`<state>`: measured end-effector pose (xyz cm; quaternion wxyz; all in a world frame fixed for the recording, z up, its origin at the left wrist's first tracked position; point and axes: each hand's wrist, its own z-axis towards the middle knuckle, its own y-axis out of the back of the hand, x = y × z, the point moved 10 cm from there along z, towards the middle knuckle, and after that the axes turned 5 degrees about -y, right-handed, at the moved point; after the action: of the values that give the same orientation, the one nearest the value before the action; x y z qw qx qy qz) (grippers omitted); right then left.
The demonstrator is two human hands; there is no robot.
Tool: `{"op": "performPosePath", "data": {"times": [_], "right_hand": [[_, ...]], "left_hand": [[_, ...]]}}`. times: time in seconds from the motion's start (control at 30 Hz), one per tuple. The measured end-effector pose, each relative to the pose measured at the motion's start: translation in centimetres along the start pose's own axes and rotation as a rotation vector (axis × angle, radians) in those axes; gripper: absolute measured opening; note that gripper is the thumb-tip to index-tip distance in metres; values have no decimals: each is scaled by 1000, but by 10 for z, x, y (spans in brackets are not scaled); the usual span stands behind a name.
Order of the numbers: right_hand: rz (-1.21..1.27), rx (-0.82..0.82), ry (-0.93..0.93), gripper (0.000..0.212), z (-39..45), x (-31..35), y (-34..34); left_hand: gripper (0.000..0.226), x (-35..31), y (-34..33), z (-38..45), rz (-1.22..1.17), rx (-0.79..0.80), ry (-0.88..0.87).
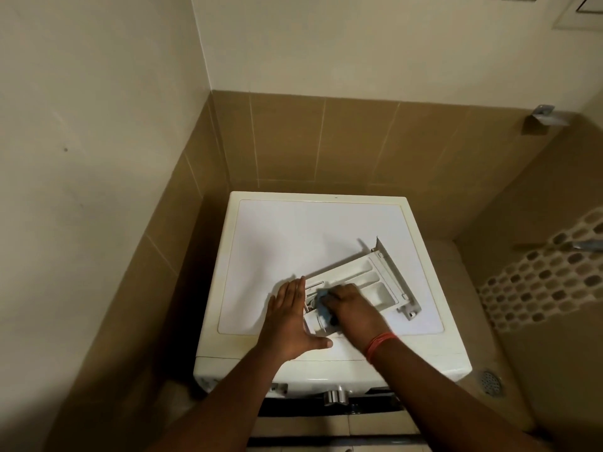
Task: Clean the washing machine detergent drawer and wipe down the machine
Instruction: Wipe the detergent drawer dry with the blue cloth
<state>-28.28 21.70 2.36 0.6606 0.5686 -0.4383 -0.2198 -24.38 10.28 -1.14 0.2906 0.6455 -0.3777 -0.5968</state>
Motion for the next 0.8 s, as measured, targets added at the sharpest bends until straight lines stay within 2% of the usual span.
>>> {"op": "performPosePath", "data": {"times": [0.13, 0.2, 0.3, 0.4, 0.5, 0.57, 0.63, 0.73, 0.8], "right_hand": [[-209, -99, -242, 36, -4, -63, 42], [-167, -86, -322, 34, -5, -58, 37], [38, 35, -214, 42, -8, -16, -6], [-36, 16, 64, 42, -13, 29, -13], [-54, 54, 42, 38, -14, 5, 5], [-145, -39, -95, 25, -17, -33, 41], [-91, -100, -252, 17, -21, -64, 77], [27, -200, -315, 21, -17, -71, 118], [61, -329, -348, 18, -13, -70, 142]], "left_hand": [[139, 0, -1, -1, 61, 38, 28], [138, 0, -2, -1, 77, 52, 39], [137, -3, -2, 0, 108, 62, 39], [135, -4, -1, 2, 134, 72, 32], [136, -3, 0, -1, 136, 88, 52], [136, -3, 0, -3, 135, 94, 56], [136, -4, 0, -3, 135, 97, 55], [137, -6, -3, 0, 173, 131, 63], [136, -14, -5, 1, 243, 170, 47]]}}
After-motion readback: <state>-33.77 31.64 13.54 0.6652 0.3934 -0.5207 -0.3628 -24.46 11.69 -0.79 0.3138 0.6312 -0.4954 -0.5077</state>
